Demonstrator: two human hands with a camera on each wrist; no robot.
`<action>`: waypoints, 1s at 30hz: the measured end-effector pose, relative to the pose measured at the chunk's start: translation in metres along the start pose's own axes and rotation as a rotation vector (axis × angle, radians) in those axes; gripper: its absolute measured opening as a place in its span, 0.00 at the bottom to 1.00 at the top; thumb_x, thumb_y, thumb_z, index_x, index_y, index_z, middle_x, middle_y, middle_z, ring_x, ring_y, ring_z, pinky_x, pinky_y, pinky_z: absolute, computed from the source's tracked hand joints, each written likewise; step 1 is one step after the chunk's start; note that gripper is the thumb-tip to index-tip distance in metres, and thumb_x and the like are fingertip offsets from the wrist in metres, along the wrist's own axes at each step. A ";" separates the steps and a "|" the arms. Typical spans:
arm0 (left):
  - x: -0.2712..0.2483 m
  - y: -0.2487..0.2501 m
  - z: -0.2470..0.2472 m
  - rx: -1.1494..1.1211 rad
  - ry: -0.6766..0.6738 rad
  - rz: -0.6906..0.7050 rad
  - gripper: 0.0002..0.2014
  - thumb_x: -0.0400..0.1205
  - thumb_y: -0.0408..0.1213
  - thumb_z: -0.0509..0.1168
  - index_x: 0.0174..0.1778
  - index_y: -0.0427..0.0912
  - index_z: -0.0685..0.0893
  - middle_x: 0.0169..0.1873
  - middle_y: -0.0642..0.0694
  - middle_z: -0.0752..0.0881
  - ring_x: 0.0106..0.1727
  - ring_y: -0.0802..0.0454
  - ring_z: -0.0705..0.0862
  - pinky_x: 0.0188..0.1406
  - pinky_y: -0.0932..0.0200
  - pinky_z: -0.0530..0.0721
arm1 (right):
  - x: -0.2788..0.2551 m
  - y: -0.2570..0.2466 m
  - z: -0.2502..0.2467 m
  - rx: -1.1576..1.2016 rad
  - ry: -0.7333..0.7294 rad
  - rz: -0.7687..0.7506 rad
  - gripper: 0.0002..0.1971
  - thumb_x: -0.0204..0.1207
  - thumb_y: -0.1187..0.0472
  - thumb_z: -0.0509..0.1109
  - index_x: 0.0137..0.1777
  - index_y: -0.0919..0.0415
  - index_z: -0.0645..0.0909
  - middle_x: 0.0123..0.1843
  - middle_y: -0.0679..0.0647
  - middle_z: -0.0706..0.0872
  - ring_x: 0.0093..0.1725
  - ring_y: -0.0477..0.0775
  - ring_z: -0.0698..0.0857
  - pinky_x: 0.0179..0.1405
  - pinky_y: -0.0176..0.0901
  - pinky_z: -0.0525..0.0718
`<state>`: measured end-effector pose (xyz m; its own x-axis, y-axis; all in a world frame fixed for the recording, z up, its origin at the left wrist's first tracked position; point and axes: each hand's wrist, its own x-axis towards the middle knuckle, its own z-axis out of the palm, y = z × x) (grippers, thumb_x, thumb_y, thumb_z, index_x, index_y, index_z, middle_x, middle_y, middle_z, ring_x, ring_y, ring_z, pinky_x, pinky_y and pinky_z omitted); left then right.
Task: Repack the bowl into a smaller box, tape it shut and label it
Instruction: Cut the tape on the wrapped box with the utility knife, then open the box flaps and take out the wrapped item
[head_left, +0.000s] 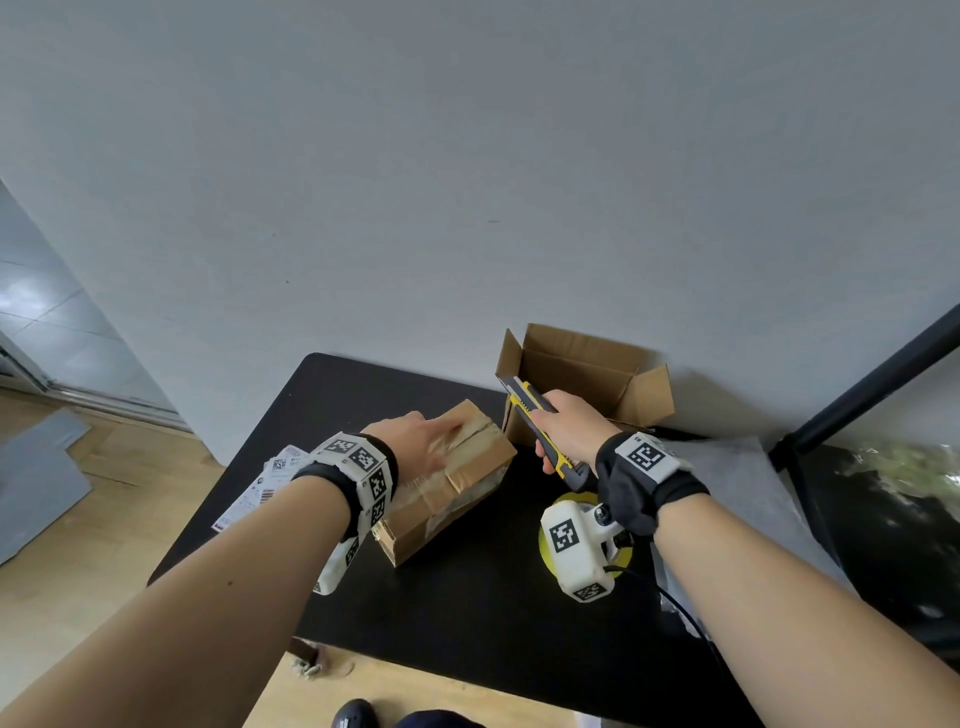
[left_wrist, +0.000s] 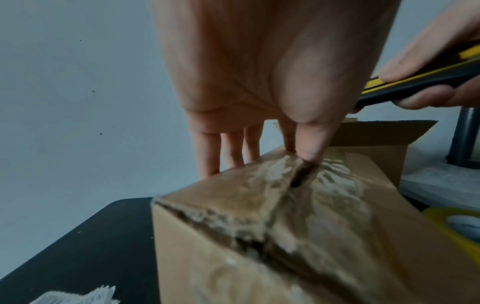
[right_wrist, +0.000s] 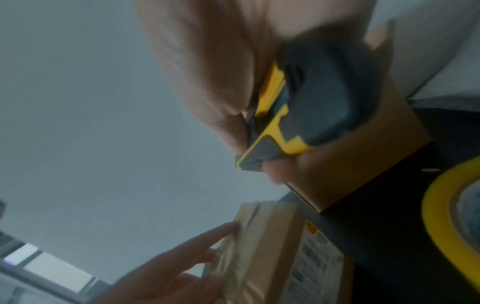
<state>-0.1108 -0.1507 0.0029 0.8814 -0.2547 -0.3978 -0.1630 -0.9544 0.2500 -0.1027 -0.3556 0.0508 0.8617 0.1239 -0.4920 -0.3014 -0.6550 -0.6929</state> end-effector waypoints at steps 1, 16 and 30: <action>0.000 0.001 -0.001 0.007 -0.004 0.002 0.25 0.84 0.47 0.56 0.78 0.66 0.58 0.58 0.44 0.78 0.53 0.43 0.83 0.49 0.52 0.83 | -0.002 0.002 0.001 0.007 -0.009 -0.007 0.11 0.87 0.58 0.52 0.63 0.63 0.68 0.35 0.59 0.79 0.26 0.55 0.80 0.29 0.47 0.81; 0.001 -0.011 -0.013 -0.008 -0.035 -0.201 0.38 0.75 0.42 0.66 0.80 0.55 0.56 0.41 0.50 0.81 0.44 0.48 0.83 0.40 0.55 0.85 | 0.010 0.011 0.004 0.149 0.030 0.105 0.15 0.85 0.57 0.59 0.64 0.67 0.73 0.36 0.63 0.85 0.29 0.57 0.85 0.27 0.44 0.84; 0.009 -0.033 -0.011 -0.350 0.052 -0.400 0.25 0.79 0.36 0.57 0.73 0.42 0.64 0.59 0.37 0.81 0.55 0.36 0.83 0.55 0.48 0.84 | 0.050 0.037 0.048 -0.063 -0.107 0.316 0.11 0.84 0.68 0.59 0.62 0.70 0.77 0.48 0.66 0.86 0.48 0.64 0.87 0.57 0.56 0.85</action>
<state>-0.0926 -0.1197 0.0013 0.8665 0.1349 -0.4806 0.3403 -0.8640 0.3711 -0.0905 -0.3377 -0.0248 0.6809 -0.0170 -0.7322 -0.5180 -0.7180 -0.4650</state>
